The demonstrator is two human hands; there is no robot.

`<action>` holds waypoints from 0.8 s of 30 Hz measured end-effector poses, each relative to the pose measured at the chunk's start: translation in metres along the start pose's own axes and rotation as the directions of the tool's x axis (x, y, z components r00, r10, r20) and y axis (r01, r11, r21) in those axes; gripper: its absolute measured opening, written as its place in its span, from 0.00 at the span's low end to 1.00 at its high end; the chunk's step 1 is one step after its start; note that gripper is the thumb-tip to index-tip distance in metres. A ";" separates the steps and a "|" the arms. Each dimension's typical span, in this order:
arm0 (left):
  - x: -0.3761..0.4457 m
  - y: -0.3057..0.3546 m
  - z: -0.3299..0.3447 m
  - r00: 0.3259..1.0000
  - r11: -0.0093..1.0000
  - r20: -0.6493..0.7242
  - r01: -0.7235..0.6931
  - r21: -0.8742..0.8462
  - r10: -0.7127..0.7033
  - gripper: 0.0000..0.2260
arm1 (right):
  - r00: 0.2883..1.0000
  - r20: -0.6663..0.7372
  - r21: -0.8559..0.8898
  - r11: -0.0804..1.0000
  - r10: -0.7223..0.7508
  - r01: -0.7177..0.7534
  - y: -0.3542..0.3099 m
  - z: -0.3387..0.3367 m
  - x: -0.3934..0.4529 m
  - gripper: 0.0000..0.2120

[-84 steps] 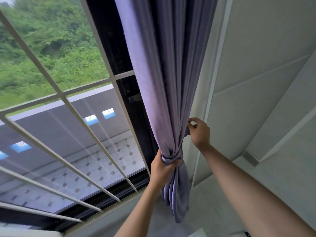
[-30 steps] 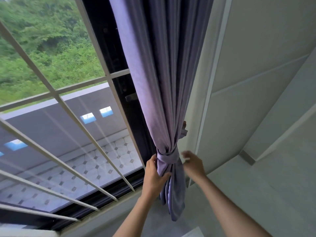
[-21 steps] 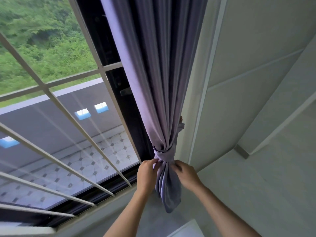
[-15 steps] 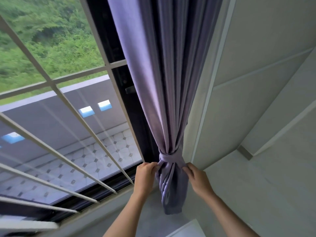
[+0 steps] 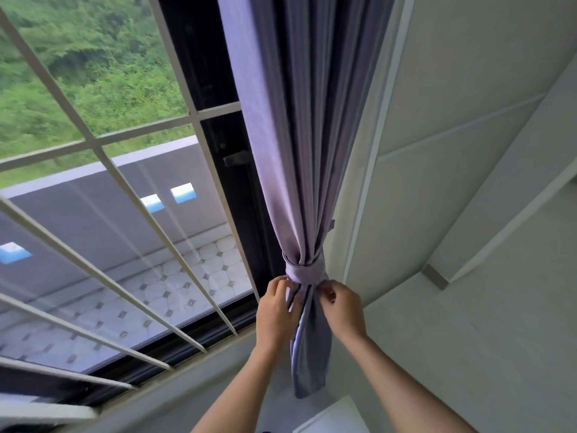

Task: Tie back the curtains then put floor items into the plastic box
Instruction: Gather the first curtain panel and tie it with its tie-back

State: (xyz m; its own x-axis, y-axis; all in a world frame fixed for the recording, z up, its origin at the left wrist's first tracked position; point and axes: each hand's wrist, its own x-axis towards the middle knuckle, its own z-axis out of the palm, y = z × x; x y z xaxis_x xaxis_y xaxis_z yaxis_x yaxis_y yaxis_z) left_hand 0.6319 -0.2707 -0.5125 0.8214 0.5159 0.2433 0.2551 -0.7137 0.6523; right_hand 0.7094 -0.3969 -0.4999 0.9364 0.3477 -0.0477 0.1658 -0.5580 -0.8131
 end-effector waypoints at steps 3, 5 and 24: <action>0.008 0.009 -0.001 0.998 0.999 -0.057 -0.024 0.035 0.026 0.07 | 0.997 -0.040 0.007 0.998 0.062 -0.062 -0.008 0.002 0.003 0.07; 0.011 0.009 -0.001 0.997 0.998 -0.064 -0.038 0.047 0.041 0.06 | 0.995 -0.068 -0.005 0.997 0.074 -0.075 -0.014 0.004 0.006 0.08; 0.014 -0.004 -0.012 0.990 0.992 0.100 -0.108 0.059 0.102 0.05 | 0.981 0.159 0.058 0.991 0.107 -0.118 0.010 -0.031 0.015 0.11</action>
State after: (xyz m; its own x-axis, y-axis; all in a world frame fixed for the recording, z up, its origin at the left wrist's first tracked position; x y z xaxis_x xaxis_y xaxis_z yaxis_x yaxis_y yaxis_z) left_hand 0.6356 -0.2547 -0.5031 0.8899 0.3904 0.2358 0.1943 -0.7923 0.5784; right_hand 0.7345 -0.4204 -0.4904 0.8877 0.4012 -0.2260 0.0363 -0.5503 -0.8342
